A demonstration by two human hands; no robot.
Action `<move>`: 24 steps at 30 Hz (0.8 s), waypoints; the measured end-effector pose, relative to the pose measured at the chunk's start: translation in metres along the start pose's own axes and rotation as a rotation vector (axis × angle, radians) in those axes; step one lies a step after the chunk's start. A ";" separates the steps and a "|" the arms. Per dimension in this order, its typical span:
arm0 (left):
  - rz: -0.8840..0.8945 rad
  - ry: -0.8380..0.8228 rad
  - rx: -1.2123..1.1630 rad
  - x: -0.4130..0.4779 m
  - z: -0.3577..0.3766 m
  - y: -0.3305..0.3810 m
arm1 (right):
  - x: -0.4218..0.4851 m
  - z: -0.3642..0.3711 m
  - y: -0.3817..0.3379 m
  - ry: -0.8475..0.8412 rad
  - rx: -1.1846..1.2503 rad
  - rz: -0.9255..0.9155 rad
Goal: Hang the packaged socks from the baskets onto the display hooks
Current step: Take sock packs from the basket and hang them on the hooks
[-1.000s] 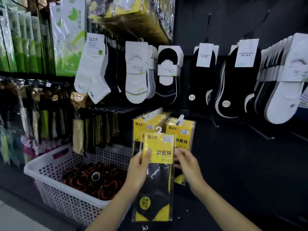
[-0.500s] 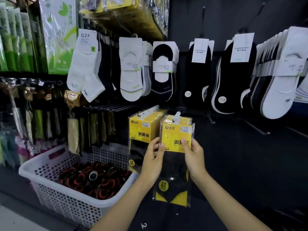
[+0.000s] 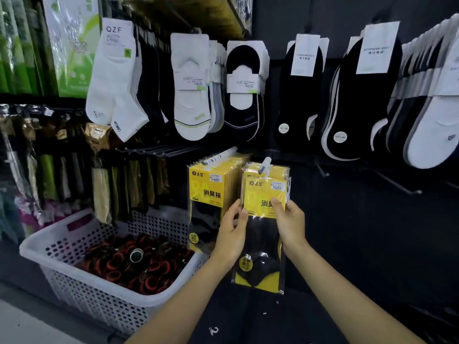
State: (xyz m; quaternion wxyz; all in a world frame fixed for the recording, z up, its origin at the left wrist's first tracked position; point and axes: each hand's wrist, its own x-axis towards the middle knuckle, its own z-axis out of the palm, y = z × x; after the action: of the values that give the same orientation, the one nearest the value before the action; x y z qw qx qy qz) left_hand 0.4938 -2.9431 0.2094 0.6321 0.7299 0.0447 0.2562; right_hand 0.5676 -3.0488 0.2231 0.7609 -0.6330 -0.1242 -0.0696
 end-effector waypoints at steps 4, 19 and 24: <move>0.054 0.003 -0.020 0.001 0.006 -0.005 | -0.007 -0.003 0.006 0.045 0.057 -0.117; -0.006 0.029 0.055 0.039 0.016 -0.012 | 0.032 0.009 0.009 0.028 -0.084 -0.058; -0.038 0.027 0.110 0.059 0.018 -0.016 | 0.048 0.005 0.017 0.065 -0.132 0.184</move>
State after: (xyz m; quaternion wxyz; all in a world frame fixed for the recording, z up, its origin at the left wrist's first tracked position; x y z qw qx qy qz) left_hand 0.5564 -2.9329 0.2115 0.5953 0.7590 0.0812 0.2510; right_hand 0.6181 -3.0378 0.2209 0.7244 -0.6879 -0.0357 -0.0280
